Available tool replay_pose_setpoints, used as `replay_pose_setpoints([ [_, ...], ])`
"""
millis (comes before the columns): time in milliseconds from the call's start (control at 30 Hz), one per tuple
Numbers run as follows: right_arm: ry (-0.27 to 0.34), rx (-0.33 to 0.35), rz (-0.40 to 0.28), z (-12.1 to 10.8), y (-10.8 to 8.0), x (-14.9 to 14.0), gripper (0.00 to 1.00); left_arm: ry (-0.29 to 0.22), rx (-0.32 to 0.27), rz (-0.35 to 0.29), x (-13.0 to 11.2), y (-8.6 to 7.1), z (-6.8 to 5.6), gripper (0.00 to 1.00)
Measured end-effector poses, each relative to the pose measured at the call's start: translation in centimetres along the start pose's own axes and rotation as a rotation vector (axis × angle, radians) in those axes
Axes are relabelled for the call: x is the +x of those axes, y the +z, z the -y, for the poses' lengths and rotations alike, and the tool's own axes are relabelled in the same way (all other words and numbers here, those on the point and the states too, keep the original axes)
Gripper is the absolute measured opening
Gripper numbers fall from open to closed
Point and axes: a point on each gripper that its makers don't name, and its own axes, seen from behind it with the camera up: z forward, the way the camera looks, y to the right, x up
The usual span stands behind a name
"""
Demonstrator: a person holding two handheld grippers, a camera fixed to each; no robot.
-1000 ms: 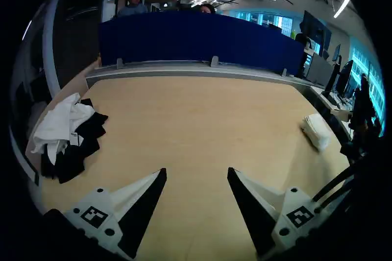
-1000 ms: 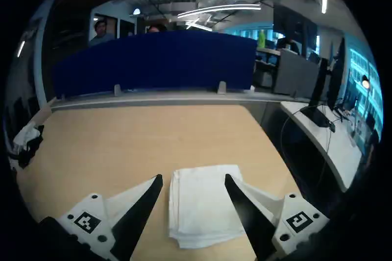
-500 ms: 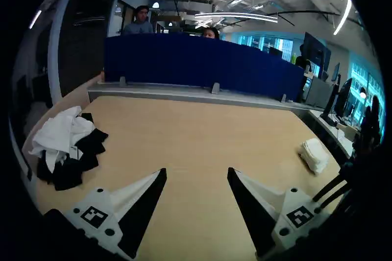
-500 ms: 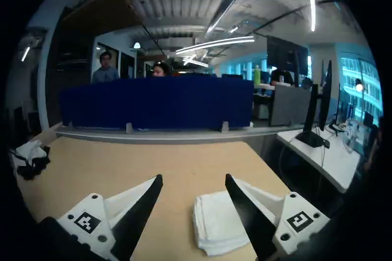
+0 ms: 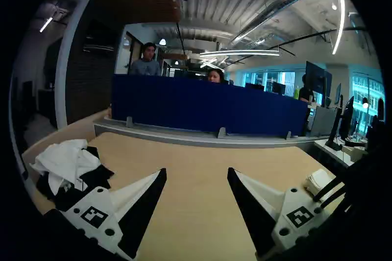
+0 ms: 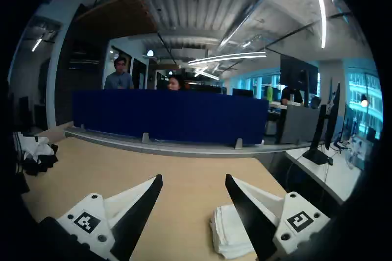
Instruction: Fold towel
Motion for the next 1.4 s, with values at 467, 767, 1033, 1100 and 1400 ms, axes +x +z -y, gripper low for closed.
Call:
replay_pose_setpoints([
  [467, -0.002, 0.005, 0.025, 1.3, 0.0, 0.4, 1.0, 0.031, 0.006, -0.056, 1.1, 0.7, 0.8, 0.92],
  [767, 0.028, 0.025, 0.06, 3.3, 0.5, 0.9, 1.0, 0.068, 0.042, -0.081, 1.1, 1.4, 2.6, 0.92],
  [1033, 0.078, 0.025, 0.093, 4.7, 1.1, 1.2, 1.0, 0.124, 0.086, -0.123, 0.5, 2.1, 4.9, 0.92],
  [1100, 0.084, 0.017, 0.101, 5.0, 1.4, 1.2, 1.0, 0.137, 0.095, -0.135, 0.1, 2.3, 5.4, 0.92],
  [1400, 0.035, 0.005, 0.099, 7.1, 3.6, 1.7, 1.0, 0.182, 0.116, -0.165, -3.4, 3.4, 6.7, 0.92],
])
